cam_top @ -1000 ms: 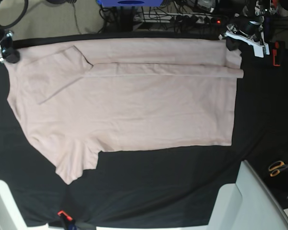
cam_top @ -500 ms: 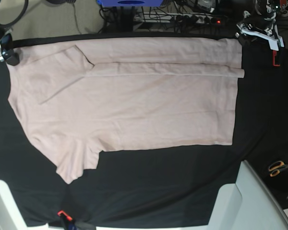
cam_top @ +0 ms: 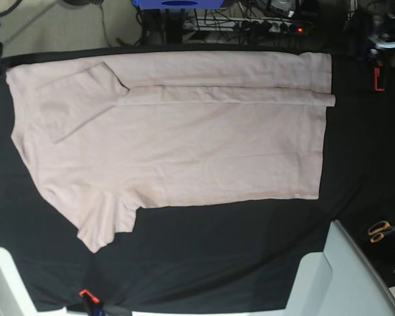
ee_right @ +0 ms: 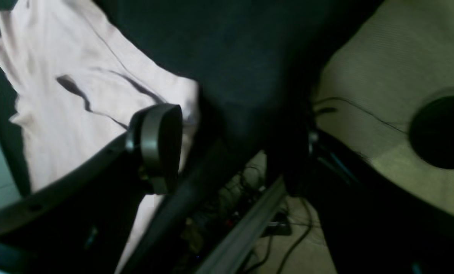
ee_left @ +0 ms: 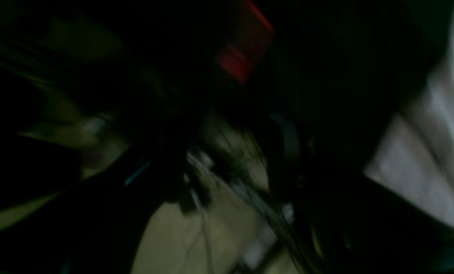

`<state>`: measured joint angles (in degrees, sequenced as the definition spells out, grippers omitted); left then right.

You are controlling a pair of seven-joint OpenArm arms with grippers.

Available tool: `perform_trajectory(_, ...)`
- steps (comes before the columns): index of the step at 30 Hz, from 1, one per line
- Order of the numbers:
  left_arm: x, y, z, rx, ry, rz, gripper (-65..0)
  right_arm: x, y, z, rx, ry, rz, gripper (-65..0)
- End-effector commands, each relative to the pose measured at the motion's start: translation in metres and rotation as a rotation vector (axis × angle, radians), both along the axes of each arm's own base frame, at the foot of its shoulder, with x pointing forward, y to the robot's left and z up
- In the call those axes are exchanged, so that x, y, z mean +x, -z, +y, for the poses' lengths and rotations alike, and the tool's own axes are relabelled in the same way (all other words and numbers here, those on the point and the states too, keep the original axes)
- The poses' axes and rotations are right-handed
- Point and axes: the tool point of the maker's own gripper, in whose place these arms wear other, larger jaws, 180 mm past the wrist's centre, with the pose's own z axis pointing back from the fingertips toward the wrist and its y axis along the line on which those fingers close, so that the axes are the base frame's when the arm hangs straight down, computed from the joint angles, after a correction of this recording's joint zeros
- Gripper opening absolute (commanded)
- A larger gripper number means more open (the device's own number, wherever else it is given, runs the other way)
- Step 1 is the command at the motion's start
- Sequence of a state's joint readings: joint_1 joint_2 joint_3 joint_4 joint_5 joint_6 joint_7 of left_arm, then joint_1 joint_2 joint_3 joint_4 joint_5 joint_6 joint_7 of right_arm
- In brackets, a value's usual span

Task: Fold the T-shirt properly
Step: 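Release the shirt and raise both grippers, then move the right gripper to the shirt's sleeve and hem corner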

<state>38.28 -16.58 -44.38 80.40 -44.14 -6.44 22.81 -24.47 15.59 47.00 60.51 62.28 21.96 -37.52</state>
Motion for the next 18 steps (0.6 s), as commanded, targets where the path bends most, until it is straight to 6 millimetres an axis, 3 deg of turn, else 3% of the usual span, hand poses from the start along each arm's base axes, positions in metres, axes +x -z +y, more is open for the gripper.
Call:
perform_trajectory(1,0.004,-0.015,0.013,0.039,-0.002,-0.029,-32.7,0.011,-0.015,-0.020,-0.068,-0.016,-0.031,-27.3)
perform_trajectory(3,0.004,-0.027,0.026,0.068,-0.021,-0.047,-32.7,0.021,-0.018,-0.027,-0.121,-0.052,-0.014,-27.3)
perform_trajectory(6,0.014,-0.037,0.027,0.087,0.005,-0.066,-33.2,0.053,-0.029,-0.044,-0.239,-0.144,0.016,-27.3)
perform_trajectory(12,0.025,-0.047,0.022,0.099,0.028,-0.096,-33.6,0.137,-0.057,-0.067,-0.460,-0.259,0.051,-27.0)
perform_trajectory(14,0.026,-0.047,0.022,0.100,0.030,-0.098,-33.6,0.165,-0.058,-0.058,-0.498,-0.332,0.061,-27.0)
perform_trajectory(18,0.029,-0.040,0.012,0.080,0.056,-0.087,-33.6,0.220,-0.054,-0.020,-0.585,-0.527,0.012,-27.3)
